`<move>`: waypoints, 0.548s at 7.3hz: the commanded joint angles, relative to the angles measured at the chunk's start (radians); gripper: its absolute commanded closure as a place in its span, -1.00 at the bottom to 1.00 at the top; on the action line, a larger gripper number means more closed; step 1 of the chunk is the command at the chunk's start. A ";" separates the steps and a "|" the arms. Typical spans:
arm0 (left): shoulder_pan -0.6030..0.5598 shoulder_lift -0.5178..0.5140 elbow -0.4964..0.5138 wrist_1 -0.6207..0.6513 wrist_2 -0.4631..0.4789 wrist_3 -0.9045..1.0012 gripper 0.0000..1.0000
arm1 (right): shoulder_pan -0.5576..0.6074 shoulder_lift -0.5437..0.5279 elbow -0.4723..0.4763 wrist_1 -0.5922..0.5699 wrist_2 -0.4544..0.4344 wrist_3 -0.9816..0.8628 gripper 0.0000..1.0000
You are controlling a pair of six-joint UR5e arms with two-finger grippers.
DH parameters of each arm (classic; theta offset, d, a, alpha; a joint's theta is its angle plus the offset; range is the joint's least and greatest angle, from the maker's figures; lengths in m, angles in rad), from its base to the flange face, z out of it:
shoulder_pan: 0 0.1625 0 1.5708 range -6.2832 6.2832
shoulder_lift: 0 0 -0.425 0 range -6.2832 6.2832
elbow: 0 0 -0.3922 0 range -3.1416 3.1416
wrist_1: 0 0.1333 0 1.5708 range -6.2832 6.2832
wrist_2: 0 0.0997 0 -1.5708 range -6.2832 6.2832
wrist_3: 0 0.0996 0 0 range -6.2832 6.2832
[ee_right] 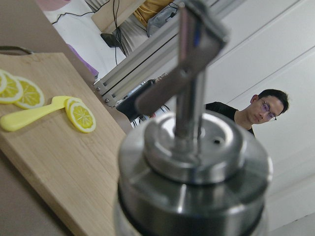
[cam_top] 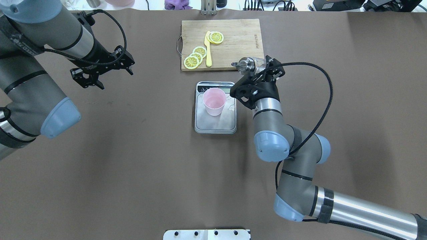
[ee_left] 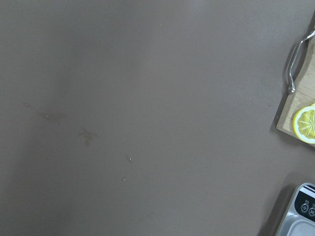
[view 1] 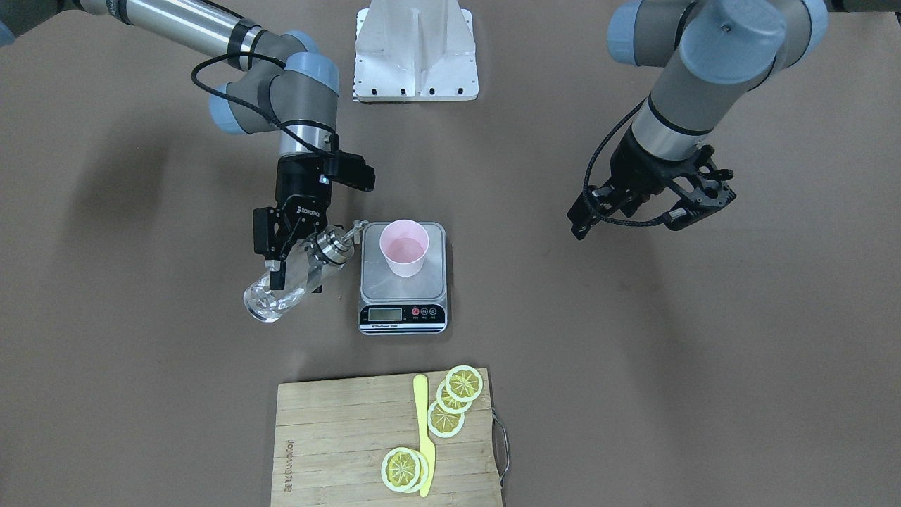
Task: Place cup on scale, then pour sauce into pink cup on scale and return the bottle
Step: 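Turn the bottle upright and carry it back with the right gripper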
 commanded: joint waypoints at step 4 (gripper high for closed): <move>0.000 -0.004 -0.009 0.000 0.000 -0.003 -0.96 | 0.143 -0.300 0.109 0.303 0.275 0.384 1.00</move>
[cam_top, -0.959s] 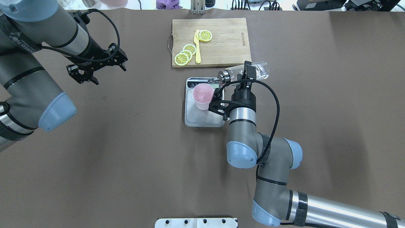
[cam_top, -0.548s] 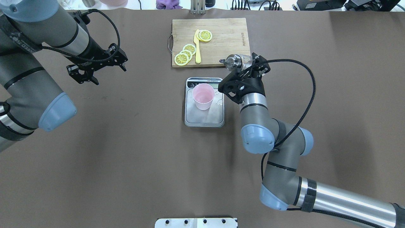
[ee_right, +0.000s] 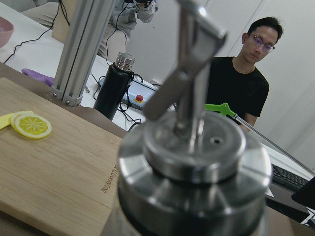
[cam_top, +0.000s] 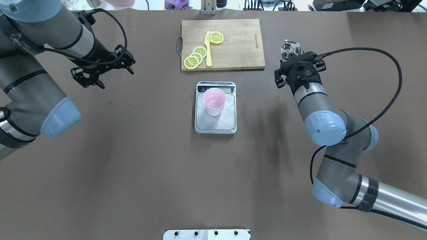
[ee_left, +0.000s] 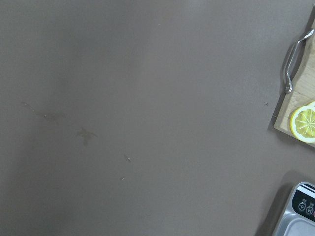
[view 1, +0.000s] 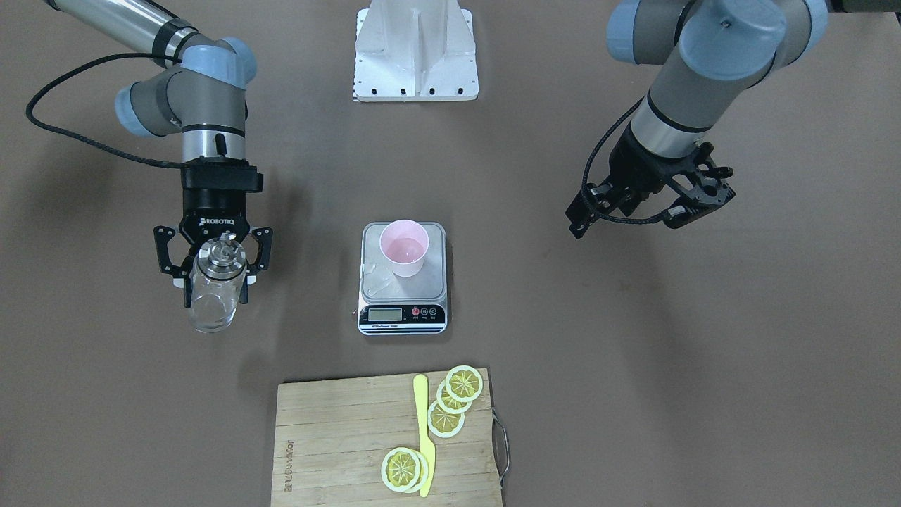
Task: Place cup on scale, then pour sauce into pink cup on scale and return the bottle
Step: 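Turn the bottle upright and carry it back with the right gripper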
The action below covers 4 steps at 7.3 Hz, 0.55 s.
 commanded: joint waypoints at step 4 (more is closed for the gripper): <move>0.000 -0.004 -0.005 0.000 0.002 -0.004 -0.96 | 0.056 -0.263 -0.005 0.314 0.169 0.345 1.00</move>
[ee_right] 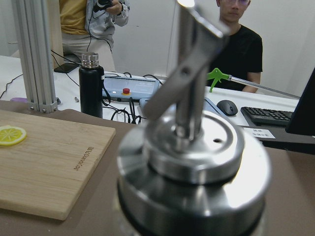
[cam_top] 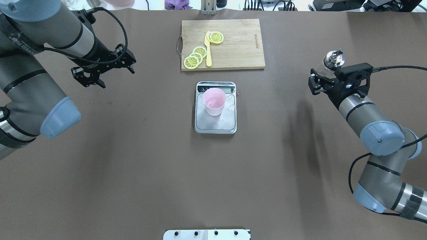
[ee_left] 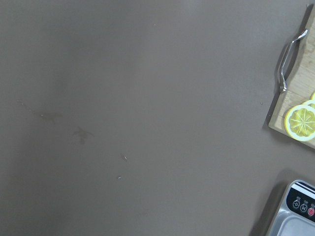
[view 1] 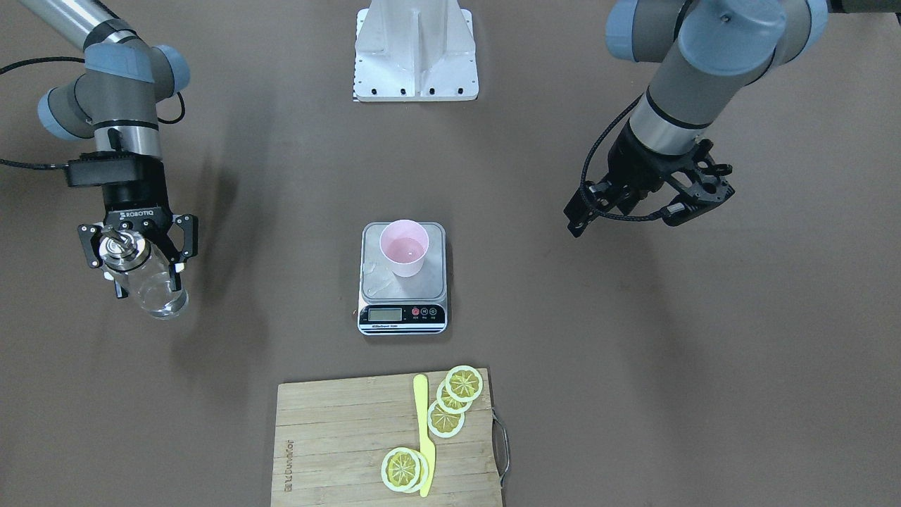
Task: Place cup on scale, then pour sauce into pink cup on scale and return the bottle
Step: 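Turn the bottle upright and carry it back with the right gripper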
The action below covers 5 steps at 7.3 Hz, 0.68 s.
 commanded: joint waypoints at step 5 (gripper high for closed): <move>0.002 -0.003 0.000 0.000 0.000 -0.005 -0.96 | 0.065 -0.120 -0.021 -0.033 0.187 0.119 1.00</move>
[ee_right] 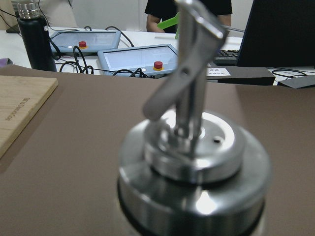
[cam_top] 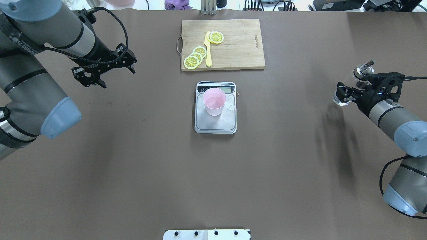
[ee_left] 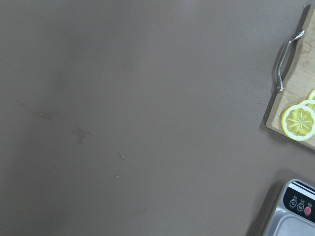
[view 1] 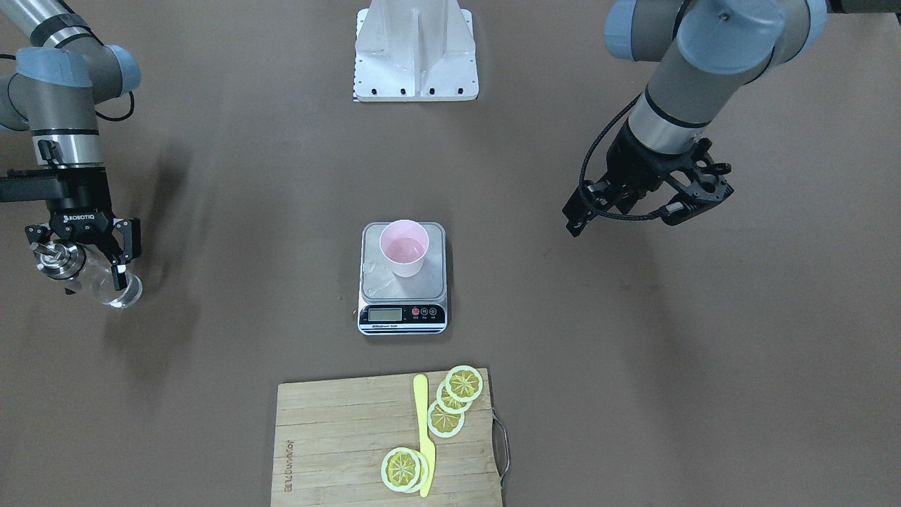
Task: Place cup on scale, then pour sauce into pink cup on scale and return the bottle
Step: 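Turn the bottle upright and carry it back with the right gripper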
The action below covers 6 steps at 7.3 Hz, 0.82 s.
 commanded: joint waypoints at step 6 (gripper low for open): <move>0.003 0.001 0.005 0.000 0.014 0.000 -0.96 | 0.000 -0.003 -0.034 -0.025 0.052 0.003 1.00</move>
